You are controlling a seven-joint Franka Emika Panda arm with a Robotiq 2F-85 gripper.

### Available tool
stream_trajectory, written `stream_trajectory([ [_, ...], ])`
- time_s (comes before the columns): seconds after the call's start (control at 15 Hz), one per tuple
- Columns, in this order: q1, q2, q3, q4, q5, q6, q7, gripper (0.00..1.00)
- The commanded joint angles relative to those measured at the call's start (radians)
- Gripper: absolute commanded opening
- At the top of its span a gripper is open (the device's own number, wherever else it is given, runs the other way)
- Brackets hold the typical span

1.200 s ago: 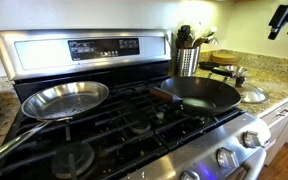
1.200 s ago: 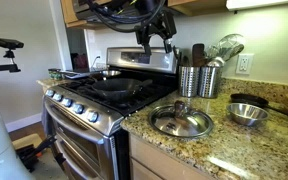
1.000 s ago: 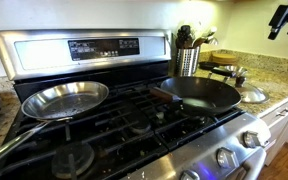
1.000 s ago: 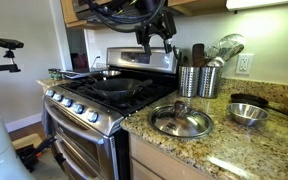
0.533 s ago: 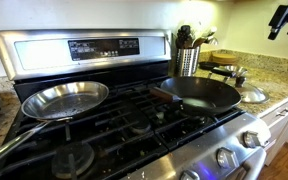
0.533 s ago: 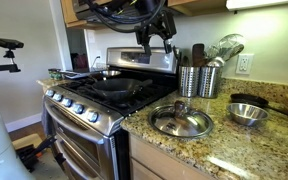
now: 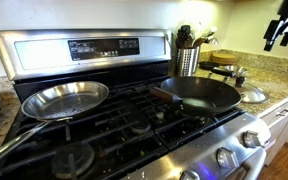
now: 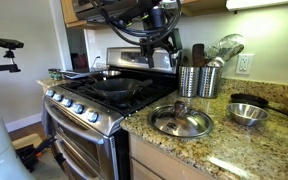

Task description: Pick the lid on the counter and put it on the black pan

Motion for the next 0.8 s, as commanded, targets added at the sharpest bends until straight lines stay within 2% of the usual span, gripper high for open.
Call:
stream_trajectory([
  [0.0,0.008,0.117,-0.046,0.079,0.027,0.012,-0.082,1.0],
  [0.33,-0.003,0.259,-0.082,0.161,0.072,0.031,-0.148,1.0],
  [0.4,-0.003,0.204,-0.065,0.119,0.041,0.016,-0.106,1.0],
  [0.73,-0.005,0.264,-0.07,0.159,0.054,0.016,-0.121,1.0],
])
